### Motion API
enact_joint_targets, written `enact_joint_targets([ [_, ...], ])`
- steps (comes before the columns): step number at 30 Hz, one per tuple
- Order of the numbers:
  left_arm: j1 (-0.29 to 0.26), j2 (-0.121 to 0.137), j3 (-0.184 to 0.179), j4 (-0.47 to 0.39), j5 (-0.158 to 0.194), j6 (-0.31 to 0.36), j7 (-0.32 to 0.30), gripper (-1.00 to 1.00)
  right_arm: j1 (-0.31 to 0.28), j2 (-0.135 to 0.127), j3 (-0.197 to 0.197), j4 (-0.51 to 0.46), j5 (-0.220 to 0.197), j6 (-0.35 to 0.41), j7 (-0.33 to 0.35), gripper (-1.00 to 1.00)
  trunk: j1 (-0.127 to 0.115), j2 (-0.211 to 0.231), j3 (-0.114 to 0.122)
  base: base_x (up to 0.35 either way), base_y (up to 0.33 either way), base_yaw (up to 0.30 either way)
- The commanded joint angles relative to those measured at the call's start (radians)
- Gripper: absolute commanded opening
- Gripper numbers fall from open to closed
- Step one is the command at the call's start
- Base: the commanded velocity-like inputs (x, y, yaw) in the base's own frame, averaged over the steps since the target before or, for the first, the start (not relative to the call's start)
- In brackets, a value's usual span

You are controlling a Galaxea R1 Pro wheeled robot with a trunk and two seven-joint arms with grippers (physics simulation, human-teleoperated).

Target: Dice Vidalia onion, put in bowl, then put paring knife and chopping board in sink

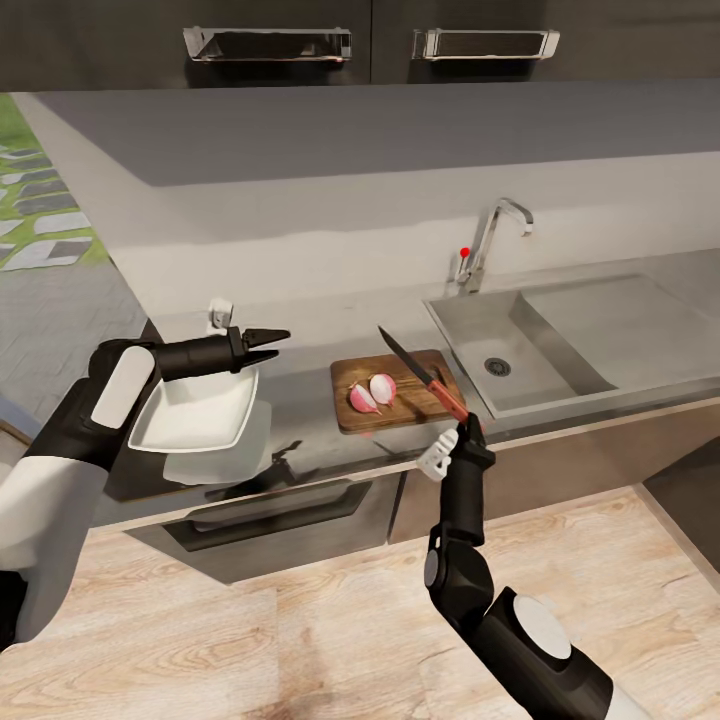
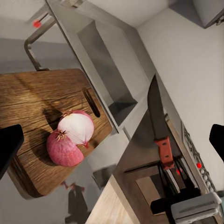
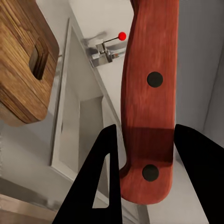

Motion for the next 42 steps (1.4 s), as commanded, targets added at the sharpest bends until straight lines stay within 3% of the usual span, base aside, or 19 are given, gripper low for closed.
enact_joint_targets([
  [1,-0.001,0.001,-0.001,-0.002,-0.001,0.003,-0.004,1.0,-0.001,-0.001,0.003,0.0,-0.002,0.005,-0.004,-1.0,0.001,-0.002,-0.002,0.0,0.0,0.0],
  [10,-0.001,0.001,-0.001,-0.047,-0.001,0.003,-0.004,1.0,-0.001,0.0,0.004,0.0,-0.002,0.004,-0.004,-1.0,0.001,-0.002,-0.002,0.0,0.134,0.0],
  [42,-0.001,0.002,-0.001,-0.051,-0.001,0.003,-0.004,1.0,-0.001,0.0,0.005,0.0,-0.001,0.004,-0.004,-1.0,0.001,-0.002,0.003,0.0,0.017,-0.018],
])
